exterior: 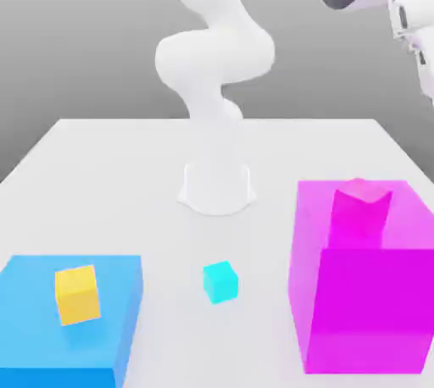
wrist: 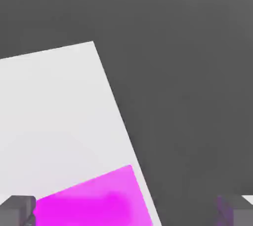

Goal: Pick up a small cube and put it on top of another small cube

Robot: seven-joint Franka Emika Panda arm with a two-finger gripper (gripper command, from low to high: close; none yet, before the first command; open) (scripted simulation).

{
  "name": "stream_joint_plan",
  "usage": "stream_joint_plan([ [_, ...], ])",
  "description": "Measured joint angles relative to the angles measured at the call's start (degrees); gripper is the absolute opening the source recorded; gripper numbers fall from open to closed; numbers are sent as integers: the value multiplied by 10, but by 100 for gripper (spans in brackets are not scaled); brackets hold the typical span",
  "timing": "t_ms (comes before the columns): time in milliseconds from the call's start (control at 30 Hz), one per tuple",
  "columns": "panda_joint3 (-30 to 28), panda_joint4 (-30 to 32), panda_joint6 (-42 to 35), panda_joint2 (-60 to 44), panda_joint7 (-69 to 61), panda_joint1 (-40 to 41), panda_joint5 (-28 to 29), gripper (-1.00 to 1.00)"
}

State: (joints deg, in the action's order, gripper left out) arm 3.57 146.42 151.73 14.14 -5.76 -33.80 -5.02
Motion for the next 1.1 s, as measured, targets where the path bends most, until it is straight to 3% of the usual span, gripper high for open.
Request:
stream_joint_plan([
  [200,44,50,61,-97,-142,-73,7,0],
  [300,60,92,92,-148,-197,-115,39,0],
  [400,43,121,120,-189,-196,-118,72,0],
  [567,2,108,203,-290,-165,-146,119,0],
  [600,-4,106,213,-302,-163,-151,122,-100],
  [833,-4,106,211,-302,-162,-151,123,-100],
  [1100,27,120,100,-167,-182,-127,43,-100],
])
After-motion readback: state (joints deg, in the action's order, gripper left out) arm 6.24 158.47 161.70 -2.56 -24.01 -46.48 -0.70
